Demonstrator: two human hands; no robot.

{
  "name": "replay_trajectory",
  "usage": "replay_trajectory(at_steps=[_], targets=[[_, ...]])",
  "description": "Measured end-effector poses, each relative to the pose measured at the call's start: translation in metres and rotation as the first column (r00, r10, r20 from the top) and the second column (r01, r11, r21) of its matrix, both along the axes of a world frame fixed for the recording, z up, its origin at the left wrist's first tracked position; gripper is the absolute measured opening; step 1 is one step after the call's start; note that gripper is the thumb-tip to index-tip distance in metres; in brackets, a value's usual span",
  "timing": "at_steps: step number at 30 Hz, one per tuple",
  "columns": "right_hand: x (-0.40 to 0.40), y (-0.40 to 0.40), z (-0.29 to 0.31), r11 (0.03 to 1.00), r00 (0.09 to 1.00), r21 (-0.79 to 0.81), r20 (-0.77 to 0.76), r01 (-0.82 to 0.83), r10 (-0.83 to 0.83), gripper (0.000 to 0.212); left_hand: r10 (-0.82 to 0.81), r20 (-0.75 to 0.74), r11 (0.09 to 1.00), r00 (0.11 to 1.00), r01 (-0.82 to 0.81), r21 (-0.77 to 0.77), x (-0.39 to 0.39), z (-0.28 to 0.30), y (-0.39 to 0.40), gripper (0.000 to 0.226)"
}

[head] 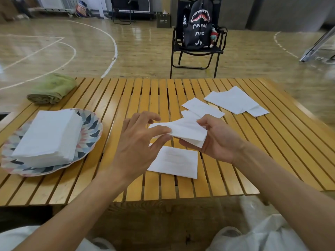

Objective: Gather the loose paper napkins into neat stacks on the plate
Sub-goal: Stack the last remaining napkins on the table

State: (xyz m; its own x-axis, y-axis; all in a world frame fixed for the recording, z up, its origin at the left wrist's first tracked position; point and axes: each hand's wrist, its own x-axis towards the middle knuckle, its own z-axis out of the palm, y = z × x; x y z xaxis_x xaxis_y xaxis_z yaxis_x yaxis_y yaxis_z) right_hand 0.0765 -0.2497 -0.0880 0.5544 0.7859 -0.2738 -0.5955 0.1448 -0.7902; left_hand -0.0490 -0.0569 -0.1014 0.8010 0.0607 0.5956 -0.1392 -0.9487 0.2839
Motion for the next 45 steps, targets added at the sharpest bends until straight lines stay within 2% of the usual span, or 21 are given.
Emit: replay_trajectory(at_steps=[5, 10, 11, 13, 14, 16, 19, 22, 23, 25, 27, 29, 31, 35, 36, 37, 38, 40, 43, 45], targets=[[-0.001, 0.001, -0.001, 1.000, 1.000, -0.020, 0.002, -0.016, 0.016, 0.041, -0.078, -0.014, 0.987, 0.997, 0.075, -0.139, 0.000, 0.001, -0.003, 0.036], [0.000, 0.000, -0.002, 0.998, 1.000, -0.059, 0.006, -0.006, 0.006, 0.039, -0.121, -0.016, 0.961, 0.993, 0.113, -0.252, 0.000, 0.002, -0.004, 0.017], [-0.001, 0.001, -0.001, 0.993, 0.998, -0.116, 0.065, 0.009, -0.001, 0.034, -0.133, -0.020, 0.949, 0.991, 0.122, -0.291, -0.001, 0.003, -0.004, 0.015], [-0.004, 0.005, -0.001, 0.941, 0.942, -0.315, 0.335, 0.124, -0.012, 0.030, -0.141, -0.022, 0.939, 0.990, 0.126, -0.320, -0.001, 0.005, -0.004, 0.013], [-0.005, 0.006, -0.002, 0.898, 0.870, -0.382, 0.492, 0.221, -0.005, 0.042, -0.136, -0.020, 0.941, 0.991, 0.123, -0.317, -0.001, 0.006, -0.004, 0.012], [-0.004, 0.007, 0.001, 0.876, 0.720, -0.346, 0.694, 0.336, -0.002, 0.060, -0.126, -0.022, 0.941, 0.992, 0.112, -0.318, -0.001, 0.008, -0.003, 0.011], [-0.009, 0.003, 0.007, 0.939, 0.605, -0.282, 0.789, 0.199, 0.109, 0.056, -0.113, -0.030, 0.945, 0.993, 0.098, -0.312, 0.000, 0.011, -0.001, 0.012], [-0.015, 0.005, 0.001, 0.939, 0.531, -0.293, 0.833, 0.178, 0.159, 0.027, -0.111, -0.010, 0.945, 0.994, 0.102, -0.312, 0.000, 0.011, -0.001, 0.011], [-0.017, 0.007, -0.002, 0.944, 0.541, -0.266, 0.832, 0.196, 0.122, 0.019, -0.101, -0.004, 0.940, 0.995, 0.094, -0.329, 0.000, 0.010, -0.001, 0.009], [-0.016, 0.007, -0.005, 0.948, 0.632, -0.219, 0.775, 0.231, 0.025, 0.013, -0.042, -0.027, 0.914, 0.999, 0.028, -0.404, 0.000, 0.008, 0.002, 0.016], [-0.011, 0.003, -0.005, 0.954, 0.727, -0.192, 0.685, 0.230, -0.037, 0.015, 0.038, -0.115, 0.817, 0.993, -0.098, -0.569, 0.002, 0.005, 0.008, 0.033], [-0.007, 0.000, -0.005, 0.958, 0.809, -0.191, 0.585, 0.214, -0.064, 0.020, 0.020, -0.243, 0.595, 0.970, -0.207, -0.777, 0.006, 0.003, 0.013, 0.044], [-0.004, -0.002, -0.007, 0.957, 0.870, -0.215, 0.489, 0.196, -0.068, 0.023, -0.073, -0.332, 0.390, 0.940, -0.279, -0.878, 0.009, -0.004, 0.015, 0.044], [-0.004, -0.003, -0.010, 0.942, 0.937, -0.299, 0.346, 0.149, -0.038, 0.022, -0.116, -0.338, 0.243, 0.934, -0.304, -0.921, 0.012, -0.016, 0.016, 0.035], [-0.005, -0.004, -0.011, 0.907, 0.922, -0.395, 0.386, 0.149, 0.017, 0.022, -0.093, -0.332, 0.249, 0.939, -0.301, -0.921, 0.012, -0.018, 0.017, 0.035], [-0.006, -0.005, -0.012, 0.843, 0.886, -0.515, 0.449, 0.155, 0.112, 0.023, -0.055, -0.338, 0.295, 0.940, -0.308, -0.904, 0.013, -0.020, 0.018, 0.037], [-0.007, -0.007, -0.013, 0.762, 0.837, -0.627, 0.496, 0.162, 0.231, 0.026, -0.010, -0.351, 0.369, 0.936, -0.323, -0.871, 0.013, -0.022, 0.019, 0.038], [-0.009, -0.009, -0.017, 0.620, 0.766, -0.768, 0.495, 0.164, 0.411, 0.029, 0.067, -0.379, 0.535, 0.923, -0.354, -0.768, 0.014, -0.027, 0.020, 0.039], [-0.009, -0.007, -0.022, 0.485, 0.688, -0.848, 0.483, 0.214, 0.541, 0.029, 0.116, -0.422, 0.704, 0.899, -0.374, -0.604, 0.013, -0.036, 0.017, 0.036], [-0.007, -0.005, -0.025, 0.455, 0.645, -0.854, 0.499, 0.253, 0.579, 0.031, 0.133, -0.420, 0.771, 0.898, -0.360, -0.525, 0.011, -0.041, 0.016, 0.029]])
